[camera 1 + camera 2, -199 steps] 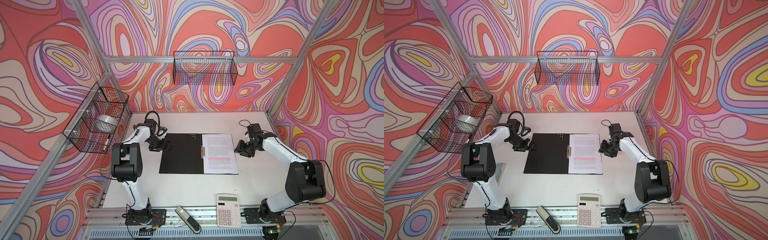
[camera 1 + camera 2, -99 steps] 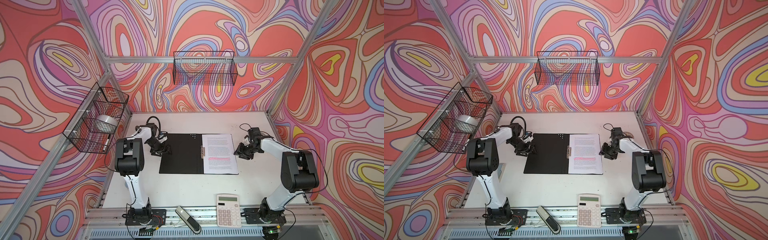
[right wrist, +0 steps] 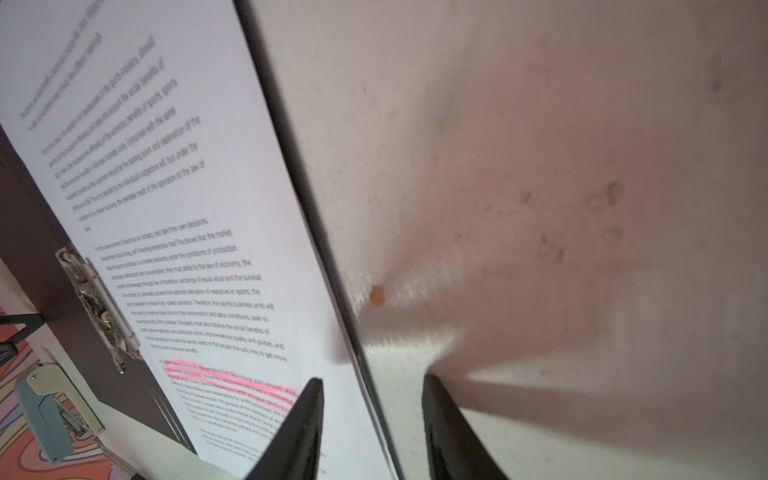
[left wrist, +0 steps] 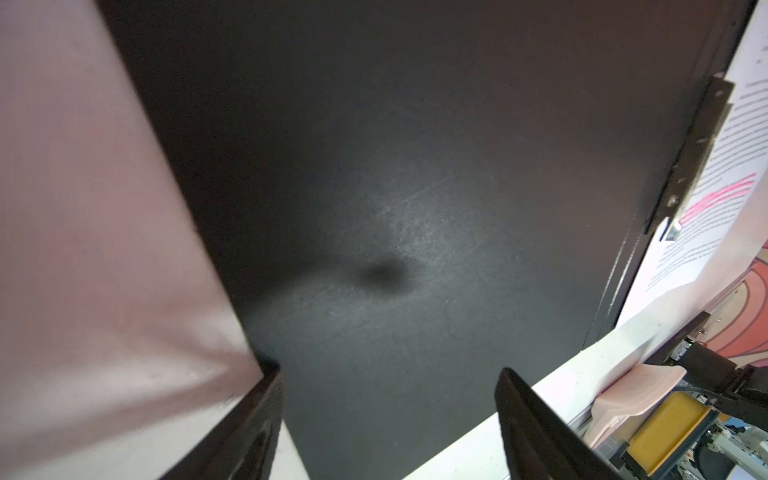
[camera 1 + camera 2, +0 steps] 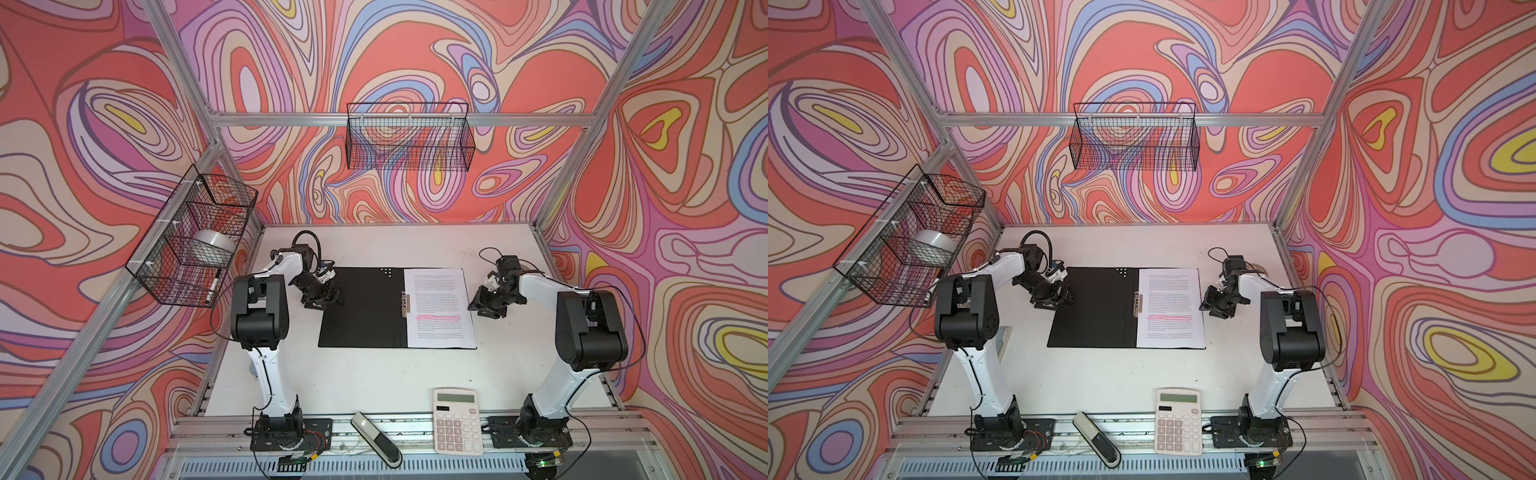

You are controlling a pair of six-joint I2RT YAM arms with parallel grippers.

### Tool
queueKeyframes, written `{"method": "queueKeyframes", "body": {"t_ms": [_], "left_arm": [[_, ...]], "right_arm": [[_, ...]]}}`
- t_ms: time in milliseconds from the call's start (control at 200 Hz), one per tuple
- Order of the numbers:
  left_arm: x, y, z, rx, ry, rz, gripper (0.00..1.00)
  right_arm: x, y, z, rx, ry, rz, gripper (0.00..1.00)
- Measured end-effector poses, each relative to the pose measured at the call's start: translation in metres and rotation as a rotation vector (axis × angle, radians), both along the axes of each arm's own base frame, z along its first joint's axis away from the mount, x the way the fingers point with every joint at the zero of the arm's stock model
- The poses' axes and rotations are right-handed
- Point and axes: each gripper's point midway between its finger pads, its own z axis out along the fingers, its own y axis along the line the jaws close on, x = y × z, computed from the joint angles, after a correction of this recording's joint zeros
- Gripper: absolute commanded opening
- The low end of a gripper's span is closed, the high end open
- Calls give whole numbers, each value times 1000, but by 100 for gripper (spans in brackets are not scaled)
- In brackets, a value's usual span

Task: Put the files into the folder
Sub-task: 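Lower the left gripper to the black cover's outer edge while the right waits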

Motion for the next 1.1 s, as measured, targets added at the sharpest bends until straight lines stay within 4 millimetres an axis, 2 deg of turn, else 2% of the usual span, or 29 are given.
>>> {"method": "queueKeyframes", "body": {"t_ms": [225,491,1102], "left_arm": [[5,8,0,37,-19,-4,82],[12,6,0,16,-28,-17,82],[11,0,-1,-48,5,-43,81]], "right_arm": [[12,-1,0,-5,-10,27,41],[25,2,-1,8,-14,72,41],[31,13,-2,113,1,144,40]]}}
